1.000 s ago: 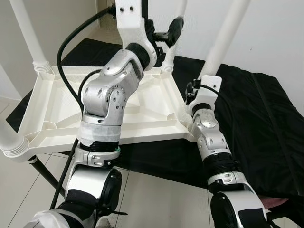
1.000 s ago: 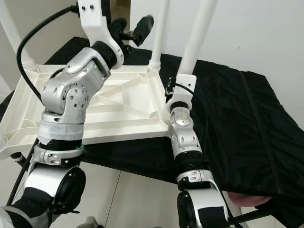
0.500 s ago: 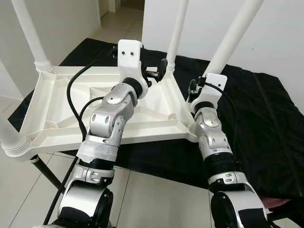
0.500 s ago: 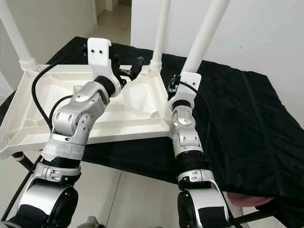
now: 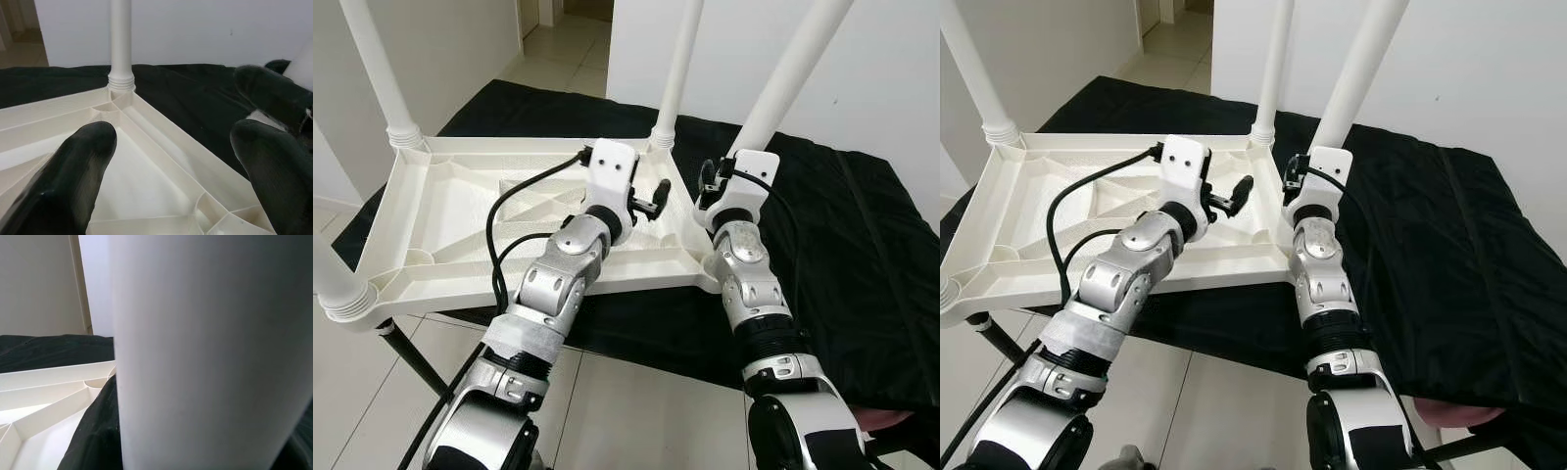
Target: Building children table
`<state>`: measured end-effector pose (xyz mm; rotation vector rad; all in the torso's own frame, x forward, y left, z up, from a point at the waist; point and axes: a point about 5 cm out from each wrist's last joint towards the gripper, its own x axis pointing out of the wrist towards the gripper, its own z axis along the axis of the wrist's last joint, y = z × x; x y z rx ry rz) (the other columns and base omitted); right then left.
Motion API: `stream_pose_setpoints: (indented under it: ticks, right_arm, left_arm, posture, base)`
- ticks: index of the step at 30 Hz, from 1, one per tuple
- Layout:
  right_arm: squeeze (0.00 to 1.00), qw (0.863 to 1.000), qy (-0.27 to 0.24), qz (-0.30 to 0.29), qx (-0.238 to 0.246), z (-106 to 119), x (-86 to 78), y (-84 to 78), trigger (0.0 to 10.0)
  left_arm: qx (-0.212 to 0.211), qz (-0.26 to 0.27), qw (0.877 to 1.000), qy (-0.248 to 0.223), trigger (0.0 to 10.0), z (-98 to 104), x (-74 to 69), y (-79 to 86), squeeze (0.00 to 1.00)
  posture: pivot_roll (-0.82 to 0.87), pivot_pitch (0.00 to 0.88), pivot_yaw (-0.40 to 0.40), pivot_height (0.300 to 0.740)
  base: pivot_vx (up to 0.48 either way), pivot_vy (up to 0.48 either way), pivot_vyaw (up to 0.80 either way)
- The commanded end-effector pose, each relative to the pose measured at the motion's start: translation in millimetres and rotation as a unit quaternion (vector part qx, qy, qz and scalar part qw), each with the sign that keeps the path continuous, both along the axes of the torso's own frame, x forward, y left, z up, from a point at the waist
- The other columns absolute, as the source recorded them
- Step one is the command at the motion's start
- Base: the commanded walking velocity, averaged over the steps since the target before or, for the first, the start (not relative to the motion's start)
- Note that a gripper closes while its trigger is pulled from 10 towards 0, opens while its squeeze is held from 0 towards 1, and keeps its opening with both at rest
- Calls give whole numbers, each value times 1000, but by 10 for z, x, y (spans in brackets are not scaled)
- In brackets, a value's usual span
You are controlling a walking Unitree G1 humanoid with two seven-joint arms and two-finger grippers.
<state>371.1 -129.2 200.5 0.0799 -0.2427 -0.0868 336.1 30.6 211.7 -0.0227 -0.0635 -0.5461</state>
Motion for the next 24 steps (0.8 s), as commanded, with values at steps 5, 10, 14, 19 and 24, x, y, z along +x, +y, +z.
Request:
stream_pose_setpoints:
  ticks: [5,10,14,19,24]
  right_arm:
    - [0,1000,-19,-9,3,86,25,-54,10000]
    - [0,1000,-19,-12,2,76,23,-68,10000]
    - [0,1000,-19,-13,1,74,22,-69,10000]
    - [0,1000,-19,-13,1,72,21,-71,10000]
    - [0,1000,-19,-16,-1,69,22,-77,10000]
  left_arm:
    - [83,-155,984,4,10000,-286,-159,-198,0]
    - [125,-187,974,5,10000,-432,-231,-250,0]
    - [134,-195,972,5,10000,-471,-251,-264,0]
    - [148,-203,968,11,10000,-525,-265,-275,0]
    - [194,-188,962,39,10000,-685,-193,-215,0]
  posture:
    - [36,0,-50,740]
    - [35,0,-45,740]
    - [35,0,-45,740]
    - [36,0,-43,740]
    - [36,0,-43,740]
  base:
    - [0,0,0]
    - [0,0,0]
    - [0,0,0]
    - [0,0,0]
    - [0,0,0]
